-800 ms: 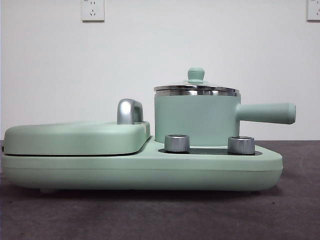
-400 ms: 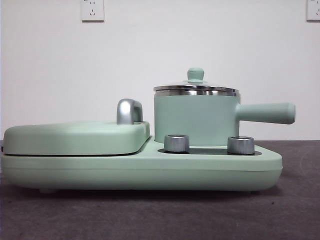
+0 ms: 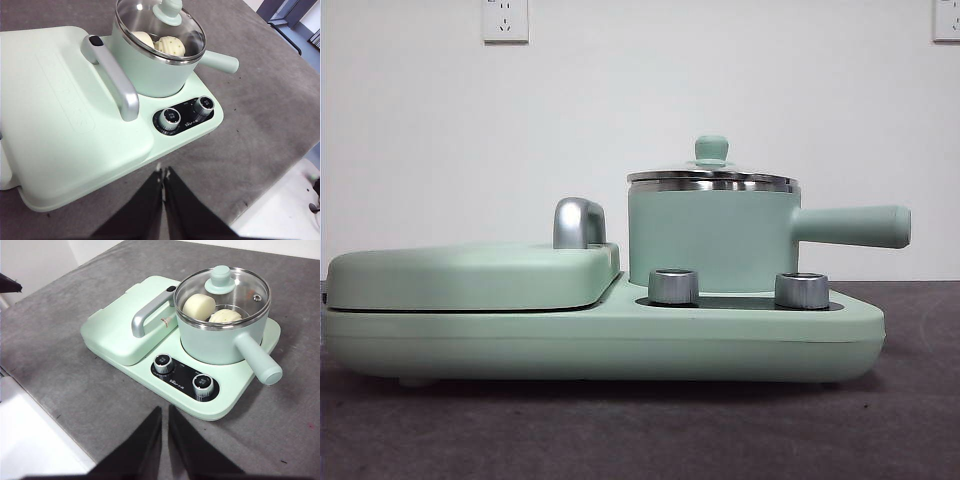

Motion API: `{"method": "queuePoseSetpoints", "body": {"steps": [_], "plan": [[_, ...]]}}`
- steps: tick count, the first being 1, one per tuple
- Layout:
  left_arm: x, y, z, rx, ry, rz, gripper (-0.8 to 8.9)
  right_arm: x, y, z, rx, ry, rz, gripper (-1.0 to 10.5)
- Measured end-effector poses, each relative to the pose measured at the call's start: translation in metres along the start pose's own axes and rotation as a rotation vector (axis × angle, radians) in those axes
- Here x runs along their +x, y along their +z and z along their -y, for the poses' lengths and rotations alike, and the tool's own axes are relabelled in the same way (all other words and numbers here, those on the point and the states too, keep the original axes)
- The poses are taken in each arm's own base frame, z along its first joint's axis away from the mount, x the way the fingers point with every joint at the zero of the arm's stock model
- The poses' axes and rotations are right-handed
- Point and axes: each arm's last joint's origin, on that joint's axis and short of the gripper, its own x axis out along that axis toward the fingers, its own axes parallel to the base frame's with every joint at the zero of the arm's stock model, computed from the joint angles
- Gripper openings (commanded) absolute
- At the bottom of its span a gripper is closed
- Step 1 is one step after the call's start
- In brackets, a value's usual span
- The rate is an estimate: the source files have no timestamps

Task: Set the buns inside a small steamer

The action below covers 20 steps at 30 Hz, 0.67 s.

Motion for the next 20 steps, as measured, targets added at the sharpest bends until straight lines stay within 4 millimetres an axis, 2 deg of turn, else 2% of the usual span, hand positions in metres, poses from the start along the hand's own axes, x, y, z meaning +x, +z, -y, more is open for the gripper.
{"method": "queuePoseSetpoints", "body": {"steps": [5,8,16,20], "plan": [[-0.004,-0.002,-0.006,-0.021,0.030,0.062,0.07,0.000,0.000,0.000,-0.001,0.001,-0.001,0.2],[0.000,-0.008,-0.019,-0.051,0.084,0.164,0.07,0.000,0.000,0.000,-0.001,0.000,0.000,0.2],[0.022,-0.063,-0.075,-0.022,0.361,0.495,0.07,0.000,0.000,0.000,-0.001,0.000,0.000,0.2],[0.025,-0.088,-0.092,0.004,0.491,0.550,0.07,0.000,0.000,0.000,-0.002,0.000,0.000,0.2]]}}
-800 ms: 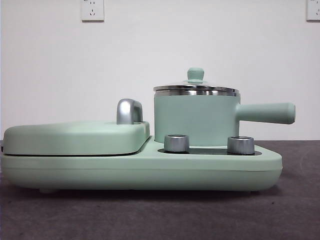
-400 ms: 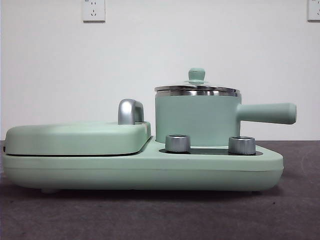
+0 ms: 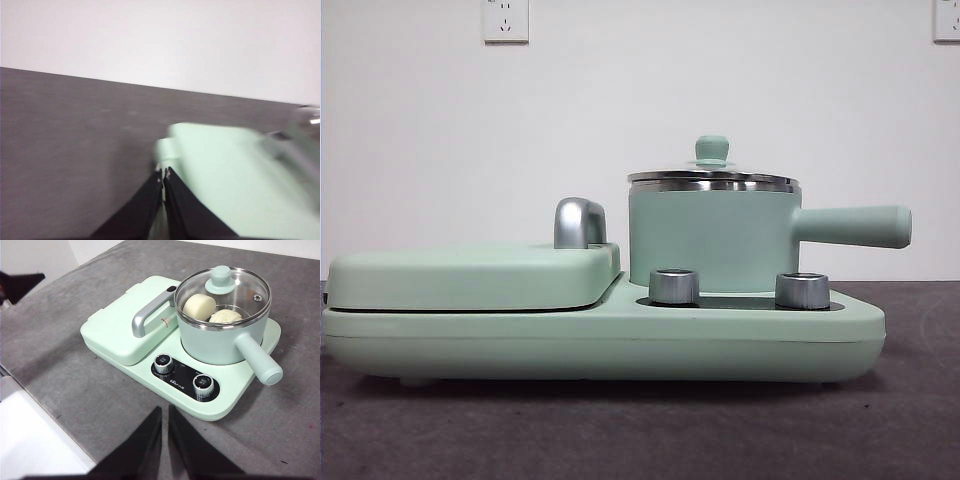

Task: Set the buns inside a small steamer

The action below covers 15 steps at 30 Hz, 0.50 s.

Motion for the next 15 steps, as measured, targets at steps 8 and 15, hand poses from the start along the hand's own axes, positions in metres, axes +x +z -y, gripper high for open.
{"method": "queuePoseSetpoints", "body": {"steps": [8,15], "plan": [[0.002,-0.038,-0.013,0.066,0.096,-0.025,0.07,0.000,0.000,0.000,0.000,0.000,0.000,0.2],[0.003,-0.054,-0.017,0.067,0.110,-0.044,0.07,0.000,0.000,0.000,0.000,0.001,-0.001,0.2]]}}
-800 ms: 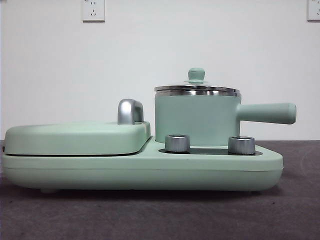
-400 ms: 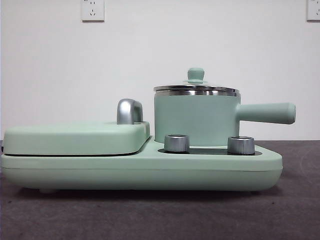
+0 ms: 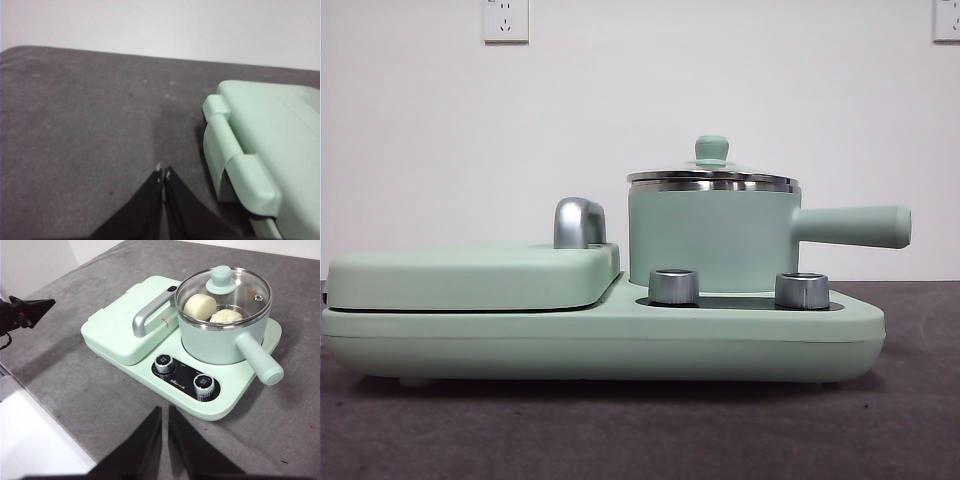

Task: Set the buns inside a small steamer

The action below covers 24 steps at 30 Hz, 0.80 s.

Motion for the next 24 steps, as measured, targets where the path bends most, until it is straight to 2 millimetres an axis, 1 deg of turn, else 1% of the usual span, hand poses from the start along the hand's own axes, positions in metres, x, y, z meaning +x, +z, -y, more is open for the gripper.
{"method": "queuePoseSetpoints", "body": {"steps": [24], "plan": [[-0.0001,-0.0013,-0.0001,0.000,0.002,-0.013,0.07,-0.0002,-0.0001,0.0000,0.000,0.000,0.001,0.2]]}}
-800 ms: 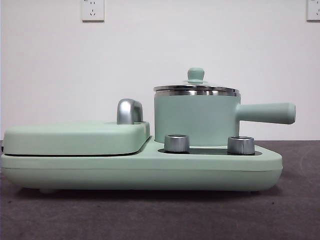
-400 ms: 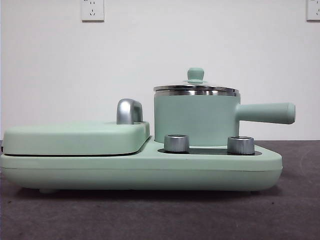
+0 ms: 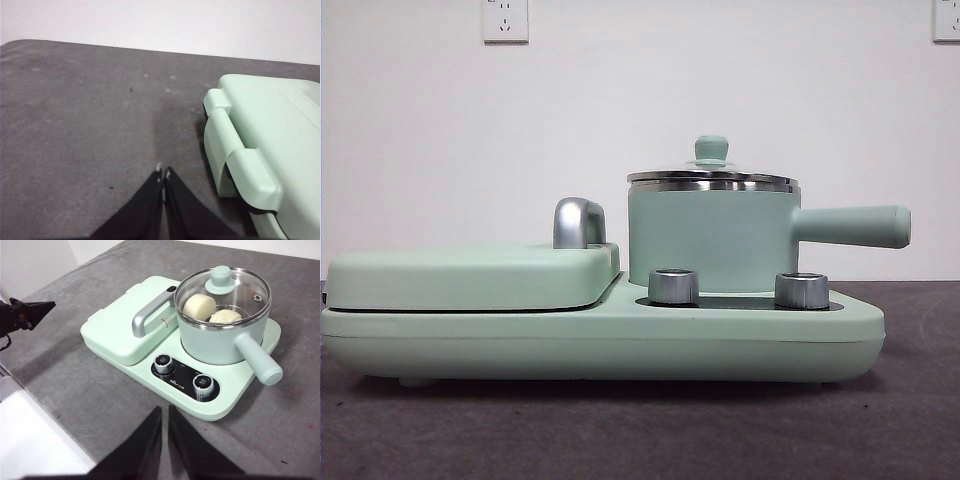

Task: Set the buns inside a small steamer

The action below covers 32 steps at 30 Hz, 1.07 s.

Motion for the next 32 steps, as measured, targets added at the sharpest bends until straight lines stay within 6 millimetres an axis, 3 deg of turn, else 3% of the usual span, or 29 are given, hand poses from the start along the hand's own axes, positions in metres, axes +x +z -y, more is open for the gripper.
{"method": "queuePoseSetpoints", "body": {"steps": [6,11,18,24,32], "plan": [[0.000,0.000,0.000,0.000,0.000,0.000,0.07,0.001,0.000,0.001,0.006,-0.016,0.027,0.2],[0.000,0.000,0.000,0.000,0.000,0.000,0.07,0.028,-0.013,0.013,0.038,-0.121,0.170,0.2],[0.000,0.000,0.000,0.000,0.000,0.000,0.07,0.076,-0.059,0.054,0.050,-0.426,0.434,0.2],[0.000,0.000,0.000,0.000,0.000,0.000,0.07,0.094,-0.102,0.079,0.106,-0.601,0.380,0.2],[0.000,0.000,0.000,0.000,0.000,0.000,0.07,0.106,-0.125,0.093,0.119,-0.675,0.327,0.2]]}}
